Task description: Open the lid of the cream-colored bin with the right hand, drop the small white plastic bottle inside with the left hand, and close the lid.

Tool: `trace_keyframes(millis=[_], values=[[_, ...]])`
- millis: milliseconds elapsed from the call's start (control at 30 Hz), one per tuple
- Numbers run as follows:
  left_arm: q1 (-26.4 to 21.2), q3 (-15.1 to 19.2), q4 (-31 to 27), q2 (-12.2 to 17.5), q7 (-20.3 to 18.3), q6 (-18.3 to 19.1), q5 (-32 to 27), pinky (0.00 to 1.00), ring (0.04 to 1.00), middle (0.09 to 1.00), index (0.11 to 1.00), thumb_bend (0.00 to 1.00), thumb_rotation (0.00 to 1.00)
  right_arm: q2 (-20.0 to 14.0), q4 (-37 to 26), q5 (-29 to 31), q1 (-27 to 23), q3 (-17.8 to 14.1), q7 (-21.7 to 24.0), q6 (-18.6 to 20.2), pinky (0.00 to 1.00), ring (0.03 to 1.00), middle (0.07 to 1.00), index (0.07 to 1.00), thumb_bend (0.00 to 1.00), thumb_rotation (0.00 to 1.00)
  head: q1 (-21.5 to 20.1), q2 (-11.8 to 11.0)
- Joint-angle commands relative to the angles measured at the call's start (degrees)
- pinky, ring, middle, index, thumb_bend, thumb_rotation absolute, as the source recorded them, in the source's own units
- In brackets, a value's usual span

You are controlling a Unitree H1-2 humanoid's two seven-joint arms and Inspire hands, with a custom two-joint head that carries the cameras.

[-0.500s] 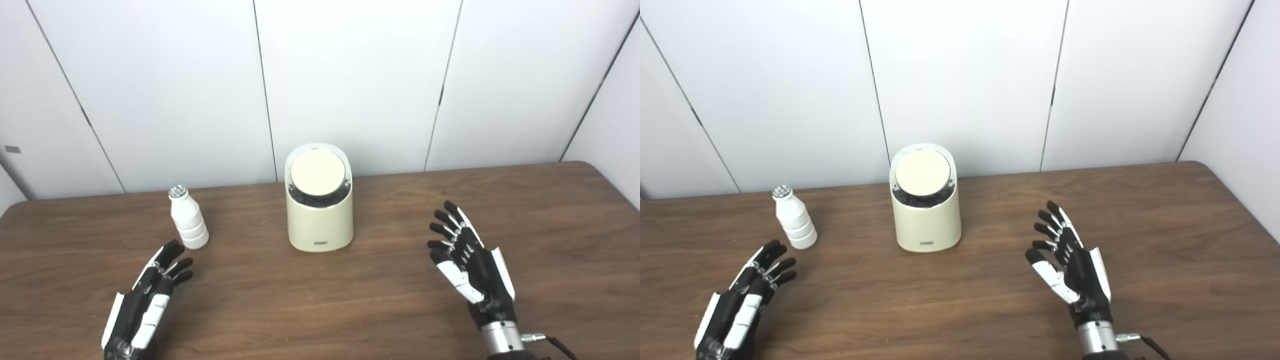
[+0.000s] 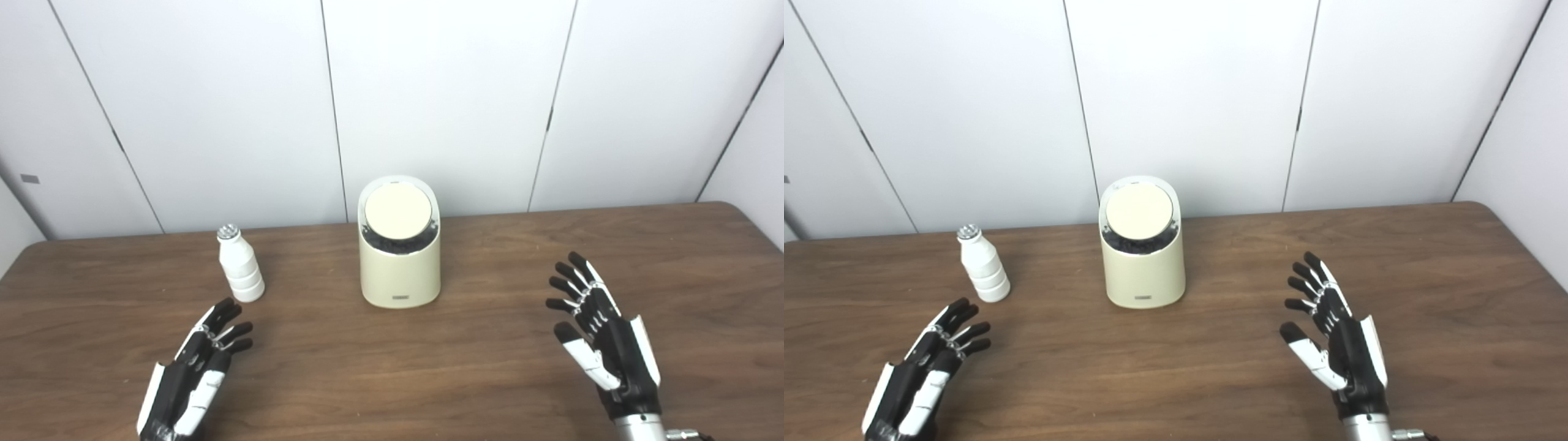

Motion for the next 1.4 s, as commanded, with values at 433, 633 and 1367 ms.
trace_keyframes(millis=[433, 633, 1367], values=[[0.2, -0.4, 4.3, -1.2, 1.7, -1.4, 0.4, 0.75, 0.803, 0.872, 0.888, 0.75, 0.62, -1.6, 6.9, 0.0, 0.1, 0.2, 1.0, -2.9, 0.79, 0.870, 0.895, 0.916, 0.63, 0.64, -0.1, -1.0], [-0.5, -0.4, 5.6, -1.1, 1.8, -2.3, 0.9, 0.75, 0.799, 0.872, 0.885, 0.74, 0.61, -1.7, 6.2, -0.1, -0.9, 0.7, 1.0, -2.5, 0.78, 0.868, 0.902, 0.921, 0.64, 0.62, -0.8, -1.3], [-1.5, -0.8, 7.2, -1.6, 1.9, -3.1, 2.2, 0.72, 0.789, 0.862, 0.885, 0.75, 0.64, -4.2, 3.3, -8.7, -15.0, 0.0, -0.9, 7.5, 0.82, 0.894, 0.915, 0.943, 0.89, 0.61, -0.6, -1.9]])
